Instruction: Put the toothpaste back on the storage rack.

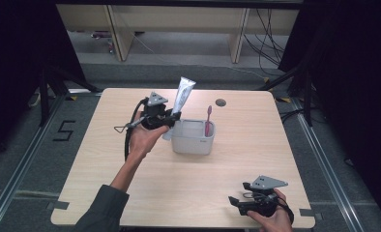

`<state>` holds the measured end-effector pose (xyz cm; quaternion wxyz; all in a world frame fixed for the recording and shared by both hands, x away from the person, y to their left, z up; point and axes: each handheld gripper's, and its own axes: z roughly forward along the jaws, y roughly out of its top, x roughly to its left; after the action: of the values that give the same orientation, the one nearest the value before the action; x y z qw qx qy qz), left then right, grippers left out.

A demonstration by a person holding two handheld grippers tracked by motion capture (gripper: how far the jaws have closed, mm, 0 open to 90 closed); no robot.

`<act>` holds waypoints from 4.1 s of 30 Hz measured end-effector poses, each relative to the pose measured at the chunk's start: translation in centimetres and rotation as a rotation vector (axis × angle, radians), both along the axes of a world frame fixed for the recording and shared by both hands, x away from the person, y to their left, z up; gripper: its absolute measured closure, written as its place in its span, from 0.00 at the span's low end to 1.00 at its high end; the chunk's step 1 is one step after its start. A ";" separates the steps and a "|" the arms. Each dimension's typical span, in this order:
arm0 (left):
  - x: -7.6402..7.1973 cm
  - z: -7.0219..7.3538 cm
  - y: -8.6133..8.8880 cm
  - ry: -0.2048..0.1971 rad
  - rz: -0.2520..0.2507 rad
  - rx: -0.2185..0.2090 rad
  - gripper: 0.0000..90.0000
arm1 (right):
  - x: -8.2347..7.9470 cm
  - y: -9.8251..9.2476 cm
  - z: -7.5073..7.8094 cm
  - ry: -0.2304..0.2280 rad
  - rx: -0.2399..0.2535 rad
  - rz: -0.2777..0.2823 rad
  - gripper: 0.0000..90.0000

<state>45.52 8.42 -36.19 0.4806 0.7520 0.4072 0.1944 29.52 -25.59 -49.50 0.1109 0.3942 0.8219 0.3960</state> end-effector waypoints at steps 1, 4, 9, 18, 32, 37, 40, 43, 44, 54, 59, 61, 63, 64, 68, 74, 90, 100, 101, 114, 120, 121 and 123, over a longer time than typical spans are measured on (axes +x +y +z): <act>0.1 0.0 -0.2 -0.007 -0.004 0.005 0.80 | 0.0 0.0 0.0 -0.005 -0.003 0.005 0.26; 0.3 0.2 -0.9 -0.018 0.000 -0.011 0.80 | -0.1 0.0 0.0 0.004 0.001 -0.005 0.26; 0.6 0.2 -1.7 -0.017 0.002 -0.020 0.80 | 0.0 0.0 0.0 -0.008 -0.003 0.006 0.26; 1.7 -0.4 -3.2 -0.031 0.021 -0.026 0.79 | 0.0 0.0 0.0 -0.008 -0.004 0.004 0.26; 2.7 -1.8 -4.8 -0.051 0.031 -0.041 0.79 | 0.0 0.0 0.0 -0.008 -0.001 0.008 0.26; 2.9 -2.2 -5.3 -0.048 0.025 -0.053 0.79 | 0.0 0.0 0.0 -0.008 -0.001 0.007 0.26; 3.0 -2.6 -5.5 -0.047 0.022 -0.057 0.79 | 0.0 0.0 0.0 -0.008 -0.001 0.009 0.26; 3.1 -3.1 -5.7 -0.050 0.027 -0.061 0.79 | 0.0 0.0 0.1 -0.009 -0.001 0.009 0.26; 3.1 -3.2 -5.7 -0.052 0.026 -0.058 0.79 | 0.0 0.0 0.1 -0.005 0.002 0.005 0.26; 3.2 -4.7 -5.7 -0.031 0.023 -0.069 0.78 | 0.0 0.0 0.0 -0.005 0.004 0.014 0.26; 3.1 -5.4 -5.7 -0.022 0.024 -0.058 0.78 | 0.0 0.0 0.1 -0.010 0.000 0.012 0.26; 3.1 -5.5 -5.6 -0.019 0.020 -0.051 0.78 | 0.0 0.0 0.1 -0.011 -0.002 0.010 0.26; 3.1 -5.6 -5.7 -0.018 0.024 -0.046 0.78 | 0.0 0.0 0.0 -0.004 0.003 0.014 0.26; 3.1 -5.6 -5.7 -0.019 0.022 -0.041 0.78 | 0.0 0.0 0.1 -0.008 -0.001 0.014 0.26; 3.0 -5.8 -5.8 -0.018 0.020 -0.034 0.77 | 0.0 0.0 0.0 -0.009 0.003 0.016 0.26; 3.0 -6.1 -5.7 -0.015 0.021 -0.032 0.77 | -0.1 0.1 0.1 0.019 0.017 0.007 0.26; 1.9 -5.2 -5.5 -0.045 0.014 -0.039 0.71 | 0.0 0.1 0.0 0.003 0.007 0.009 0.26; 0.9 -3.6 -4.2 -0.036 0.022 0.020 0.68 | -0.1 0.2 0.0 0.000 -0.007 0.007 0.26; 0.9 -3.6 -4.1 -0.031 0.017 0.035 0.68 | -0.3 0.3 0.0 0.026 0.007 -0.012 0.26; 0.5 -3.4 -2.6 0.024 0.031 0.034 0.55 | 0.0 0.0 0.0 -0.006 -0.010 0.006 0.26; -0.1 -3.2 -2.3 0.035 0.027 0.047 0.42 | 0.0 0.0 0.0 -0.005 -0.004 0.008 0.26; -0.2 -3.1 -2.3 0.039 0.033 0.045 0.41 | 0.0 0.0 0.0 -0.005 -0.005 0.008 0.26; -0.4 -3.3 -2.1 0.039 0.031 0.040 0.39 | 0.0 0.1 0.0 -0.004 -0.005 0.007 0.26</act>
<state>45.15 6.34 -39.44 0.4541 0.7587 0.4244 0.1952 29.50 -25.53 -49.53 0.1123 0.3904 0.8239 0.3952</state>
